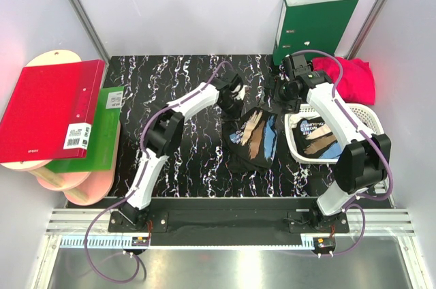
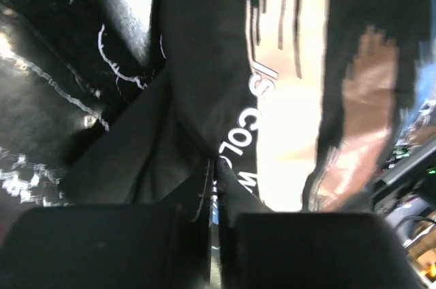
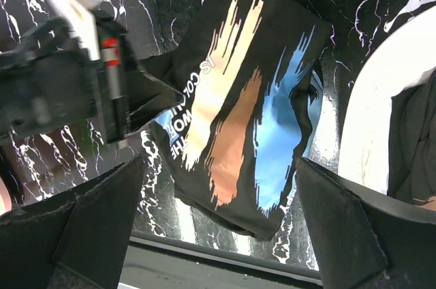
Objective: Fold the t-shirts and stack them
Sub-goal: Flatten out the tshirt
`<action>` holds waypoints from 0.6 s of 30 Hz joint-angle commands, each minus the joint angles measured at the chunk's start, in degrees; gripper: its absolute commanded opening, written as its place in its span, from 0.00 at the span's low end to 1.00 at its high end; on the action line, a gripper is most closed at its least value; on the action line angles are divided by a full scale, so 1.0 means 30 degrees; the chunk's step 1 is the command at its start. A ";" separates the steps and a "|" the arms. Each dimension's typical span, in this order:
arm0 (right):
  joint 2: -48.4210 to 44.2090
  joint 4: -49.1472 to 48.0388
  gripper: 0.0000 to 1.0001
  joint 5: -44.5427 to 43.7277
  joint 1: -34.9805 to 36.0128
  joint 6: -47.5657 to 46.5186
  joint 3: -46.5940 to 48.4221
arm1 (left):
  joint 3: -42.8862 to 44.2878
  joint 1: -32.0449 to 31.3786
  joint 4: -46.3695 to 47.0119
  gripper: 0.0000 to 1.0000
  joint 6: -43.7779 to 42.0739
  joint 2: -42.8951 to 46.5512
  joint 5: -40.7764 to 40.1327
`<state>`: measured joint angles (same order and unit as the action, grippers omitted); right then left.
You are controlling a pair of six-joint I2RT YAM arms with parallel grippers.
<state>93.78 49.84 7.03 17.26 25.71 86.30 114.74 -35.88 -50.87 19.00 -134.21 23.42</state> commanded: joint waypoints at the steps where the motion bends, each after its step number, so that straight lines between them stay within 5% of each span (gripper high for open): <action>1: -0.0410 0.0026 1.00 0.0353 0.0166 -0.0573 0.0382 | 0.0514 0.0036 0.0375 0.00 -0.0124 0.0146 0.0516; 10: -0.0351 0.0025 1.00 0.0441 0.0166 -0.0749 0.0443 | 0.0571 0.0474 0.0229 0.00 0.0402 0.4625 -0.2704; 18: -0.0527 -0.0442 1.00 0.0470 0.0166 -0.0632 -0.0407 | 0.4291 0.0680 -0.0823 0.00 0.1546 0.8788 -0.6950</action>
<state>93.78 49.65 7.18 17.26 24.40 85.89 120.51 -34.30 -53.12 21.96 -116.84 12.19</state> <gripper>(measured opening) 0.993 0.009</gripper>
